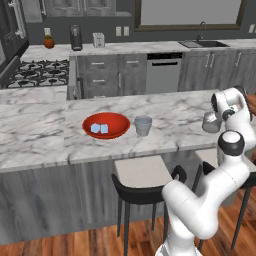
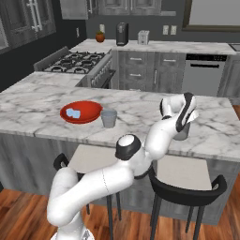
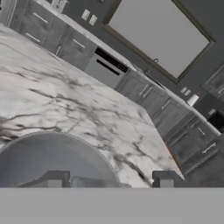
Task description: There are four ice cubes in the ice bowl. Place two ice cubes in each glass of water.
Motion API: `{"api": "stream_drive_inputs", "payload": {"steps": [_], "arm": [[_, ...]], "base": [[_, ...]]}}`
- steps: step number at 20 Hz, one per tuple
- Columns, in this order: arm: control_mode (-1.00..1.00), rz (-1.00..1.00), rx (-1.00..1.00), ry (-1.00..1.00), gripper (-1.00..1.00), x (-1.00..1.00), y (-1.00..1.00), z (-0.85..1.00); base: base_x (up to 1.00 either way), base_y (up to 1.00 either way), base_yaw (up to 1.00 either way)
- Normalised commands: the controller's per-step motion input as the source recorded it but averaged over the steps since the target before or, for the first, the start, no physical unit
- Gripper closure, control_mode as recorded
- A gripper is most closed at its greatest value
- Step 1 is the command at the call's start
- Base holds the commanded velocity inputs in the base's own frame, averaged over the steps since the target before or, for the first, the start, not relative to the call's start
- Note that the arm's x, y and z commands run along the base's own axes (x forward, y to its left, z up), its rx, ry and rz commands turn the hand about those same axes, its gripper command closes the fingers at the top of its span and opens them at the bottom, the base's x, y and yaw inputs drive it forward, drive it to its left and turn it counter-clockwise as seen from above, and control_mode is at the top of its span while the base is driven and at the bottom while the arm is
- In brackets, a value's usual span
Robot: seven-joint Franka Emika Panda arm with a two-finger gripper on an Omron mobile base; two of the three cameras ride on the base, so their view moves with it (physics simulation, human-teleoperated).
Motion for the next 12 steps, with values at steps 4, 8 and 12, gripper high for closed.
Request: {"api": "stream_drive_inputs", "payload": {"steps": [4, 8, 12], "arm": [[-1.0, -0.03, 0.02, 0.35, -1.0, 0.05, -0.13, 0.95], [-1.0, 0.0, 0.01, 0.39, -1.0, 0.0, -0.02, 0.99], [-1.0, 0.0, 0.0, 0.46, -1.0, 0.0, 0.0, 0.87]], "base": [[0.0, 0.0, 0.0], [0.0, 0.0, 0.0], [0.0, 0.0, 0.0]]}}
